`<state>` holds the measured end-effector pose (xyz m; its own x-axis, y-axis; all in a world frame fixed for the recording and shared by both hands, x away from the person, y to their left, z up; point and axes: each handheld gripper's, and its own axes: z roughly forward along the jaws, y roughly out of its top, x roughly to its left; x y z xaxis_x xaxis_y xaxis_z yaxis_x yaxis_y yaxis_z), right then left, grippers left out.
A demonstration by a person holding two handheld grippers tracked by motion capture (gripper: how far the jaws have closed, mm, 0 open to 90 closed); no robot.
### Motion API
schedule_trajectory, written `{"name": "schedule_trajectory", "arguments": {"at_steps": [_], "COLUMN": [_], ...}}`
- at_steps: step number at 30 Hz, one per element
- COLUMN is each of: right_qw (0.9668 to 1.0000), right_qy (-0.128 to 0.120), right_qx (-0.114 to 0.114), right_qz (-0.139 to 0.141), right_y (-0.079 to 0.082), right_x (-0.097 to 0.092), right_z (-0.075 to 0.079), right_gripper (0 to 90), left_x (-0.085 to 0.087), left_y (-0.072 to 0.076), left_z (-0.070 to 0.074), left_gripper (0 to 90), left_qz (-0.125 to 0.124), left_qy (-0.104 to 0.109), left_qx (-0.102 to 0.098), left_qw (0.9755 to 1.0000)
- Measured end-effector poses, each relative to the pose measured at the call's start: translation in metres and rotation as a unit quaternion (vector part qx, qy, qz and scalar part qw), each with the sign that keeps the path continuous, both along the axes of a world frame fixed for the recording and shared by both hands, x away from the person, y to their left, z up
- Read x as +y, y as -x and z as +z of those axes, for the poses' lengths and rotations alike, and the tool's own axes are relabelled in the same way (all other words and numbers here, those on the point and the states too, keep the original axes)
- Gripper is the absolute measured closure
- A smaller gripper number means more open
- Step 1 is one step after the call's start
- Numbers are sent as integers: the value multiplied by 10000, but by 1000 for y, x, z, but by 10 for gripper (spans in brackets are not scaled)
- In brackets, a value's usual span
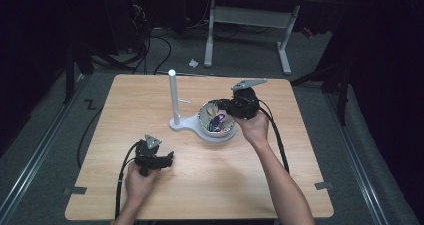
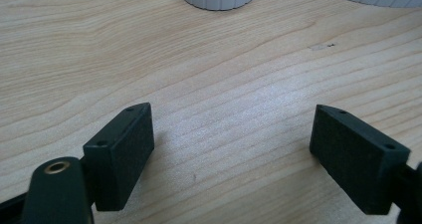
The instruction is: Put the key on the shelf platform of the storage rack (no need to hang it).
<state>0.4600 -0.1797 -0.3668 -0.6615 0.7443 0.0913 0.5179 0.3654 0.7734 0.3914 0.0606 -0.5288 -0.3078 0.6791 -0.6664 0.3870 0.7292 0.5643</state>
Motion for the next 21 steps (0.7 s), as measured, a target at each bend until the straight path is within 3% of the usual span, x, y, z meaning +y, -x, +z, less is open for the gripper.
{"name": "schedule_trajectory", "arguments": {"at_steps": [11,16,21], "right_qw": [9998,9996,9994], "right_qy": [64,-29,110], "right_qx": [179,277,334], "right_qz": [55,21,22], "right_y": [-1,-2,-1], "right_x": [4,2,5], "right_z": [-17,-25,-32], "right_gripper": [793,793,793], "left_x": [0,0,0], "left_y": [0,0,-1], "left_z": [0,0,0], "left_gripper": [178,178,178], "left_qz": [19,23,26], "left_qy": [1,4,2], "left_qx": [2,4,1], "left_qw": [10000,10000,10000]}}
